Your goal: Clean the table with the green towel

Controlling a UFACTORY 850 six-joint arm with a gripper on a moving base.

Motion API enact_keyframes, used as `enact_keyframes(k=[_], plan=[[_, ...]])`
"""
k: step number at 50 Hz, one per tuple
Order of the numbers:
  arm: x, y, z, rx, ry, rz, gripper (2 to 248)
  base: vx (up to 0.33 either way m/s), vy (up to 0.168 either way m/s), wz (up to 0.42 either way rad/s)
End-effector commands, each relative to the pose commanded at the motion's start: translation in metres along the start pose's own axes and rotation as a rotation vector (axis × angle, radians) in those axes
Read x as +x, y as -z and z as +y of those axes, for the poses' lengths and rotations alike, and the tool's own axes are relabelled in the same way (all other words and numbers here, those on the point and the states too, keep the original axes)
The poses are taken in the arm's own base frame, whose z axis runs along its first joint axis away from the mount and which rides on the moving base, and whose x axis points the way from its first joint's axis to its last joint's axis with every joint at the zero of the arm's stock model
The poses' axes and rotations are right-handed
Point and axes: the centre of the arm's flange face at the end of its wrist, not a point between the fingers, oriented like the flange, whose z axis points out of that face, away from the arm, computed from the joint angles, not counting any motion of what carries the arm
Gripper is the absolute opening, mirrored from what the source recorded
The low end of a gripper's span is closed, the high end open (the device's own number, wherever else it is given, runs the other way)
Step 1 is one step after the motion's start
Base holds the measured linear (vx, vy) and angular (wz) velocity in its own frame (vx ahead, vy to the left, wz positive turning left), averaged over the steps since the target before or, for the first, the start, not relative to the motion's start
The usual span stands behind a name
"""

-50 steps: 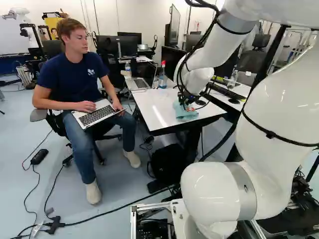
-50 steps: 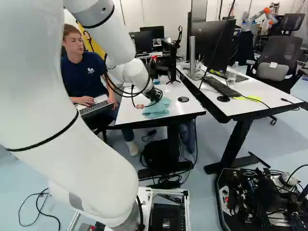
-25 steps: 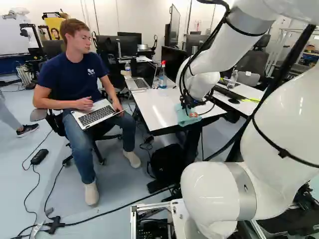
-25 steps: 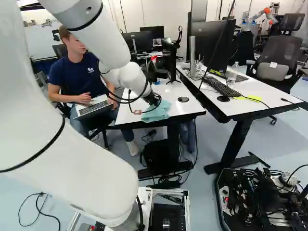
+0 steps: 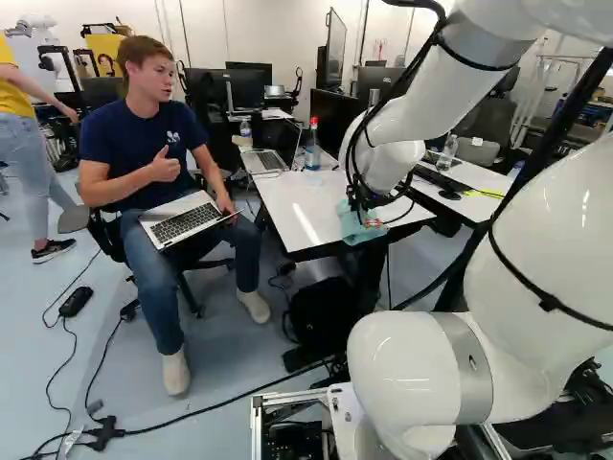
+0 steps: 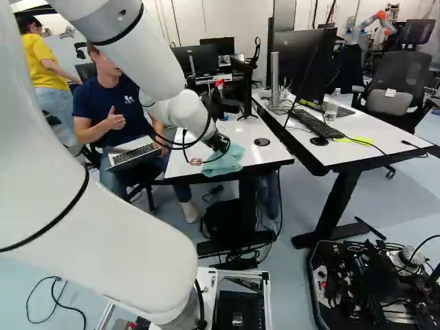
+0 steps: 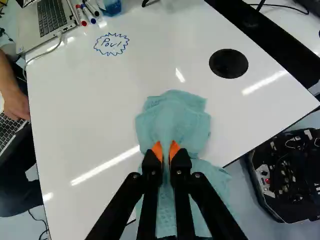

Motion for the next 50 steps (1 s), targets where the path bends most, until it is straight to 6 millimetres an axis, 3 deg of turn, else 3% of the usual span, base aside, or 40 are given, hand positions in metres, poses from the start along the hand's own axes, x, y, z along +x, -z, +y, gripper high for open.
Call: enact_keyframes(k=[13,50], plan=[[0.01,-0.002,-0.003,0.004,0.003,0.009,36,0.0,0.0,0.0],[0.076,-0.01,-0.032,0.043,0.034,0.08,36,0.0,0.0,0.0]])
